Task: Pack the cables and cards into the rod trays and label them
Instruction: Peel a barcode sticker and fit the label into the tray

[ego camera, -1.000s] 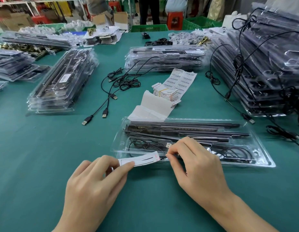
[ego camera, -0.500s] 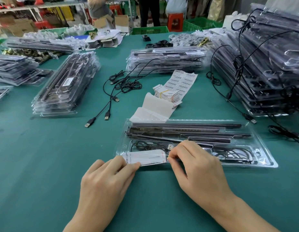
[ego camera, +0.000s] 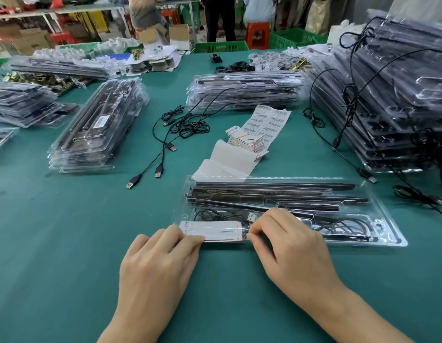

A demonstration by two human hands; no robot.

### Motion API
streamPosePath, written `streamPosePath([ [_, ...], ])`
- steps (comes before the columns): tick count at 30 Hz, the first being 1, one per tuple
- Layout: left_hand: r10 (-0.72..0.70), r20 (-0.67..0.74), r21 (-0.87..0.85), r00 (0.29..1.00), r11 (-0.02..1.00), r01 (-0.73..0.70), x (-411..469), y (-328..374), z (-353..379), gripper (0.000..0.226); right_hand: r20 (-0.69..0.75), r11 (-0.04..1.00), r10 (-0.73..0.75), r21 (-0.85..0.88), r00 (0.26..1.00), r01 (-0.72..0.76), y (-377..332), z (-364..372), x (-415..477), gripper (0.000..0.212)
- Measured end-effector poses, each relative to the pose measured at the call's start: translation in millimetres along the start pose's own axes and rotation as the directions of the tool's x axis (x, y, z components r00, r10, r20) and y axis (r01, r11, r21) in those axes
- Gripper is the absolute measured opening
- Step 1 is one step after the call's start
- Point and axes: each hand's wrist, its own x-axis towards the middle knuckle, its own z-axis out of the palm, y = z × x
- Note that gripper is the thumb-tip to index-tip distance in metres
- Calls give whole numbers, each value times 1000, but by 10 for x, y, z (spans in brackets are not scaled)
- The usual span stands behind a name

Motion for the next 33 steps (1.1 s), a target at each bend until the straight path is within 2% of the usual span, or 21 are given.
streamPosePath([
  [6,-51,-30,-65,998,997,49,-66,-69,-71,14,-7,1000,18,18,1000,-18,3,-8,-1,14],
  [9,-96,15,-221,995,970,97,-134,-86,-153,14,-14,999,12,31,1000,-11,12,-7,6,14],
  [11,-189,51,-291,981,936,196,-202,-70,-216,17,-32,999,6,40,999,-4,20,-3,20,13],
  [14,-369,166,-441,914,802,404,-182,8,-282,9,-45,999,-6,33,999,8,17,14,45,12],
  [16,-434,264,-537,862,676,505,-114,19,-273,14,-44,999,-12,34,999,13,16,20,48,11],
  [19,-493,450,-565,745,489,665,-35,-6,-191,24,-42,999,-22,32,999,23,21,23,34,12],
  [20,-510,465,-547,724,477,688,-27,-10,-170,25,-42,999,-24,29,999,25,21,23,30,12],
  [21,-513,445,-523,734,517,678,-26,-13,-150,26,-42,999,-25,27,999,26,20,22,28,13],
  [24,-407,328,-426,852,741,519,-43,5,-168,19,-39,999,-26,25,999,27,14,24,21,12],
  [27,-270,295,-421,916,824,379,-111,-38,-195,8,-31,999,-19,27,999,20,16,25,18,12],
  [30,-151,408,-412,900,850,329,-160,-118,-256,25,-27,1000,-20,23,999,21,19,26,17,12],
  [33,-101,496,-417,862,843,339,-149,-181,-320,42,-32,1000,-22,15,999,22,23,31,14,13],
])
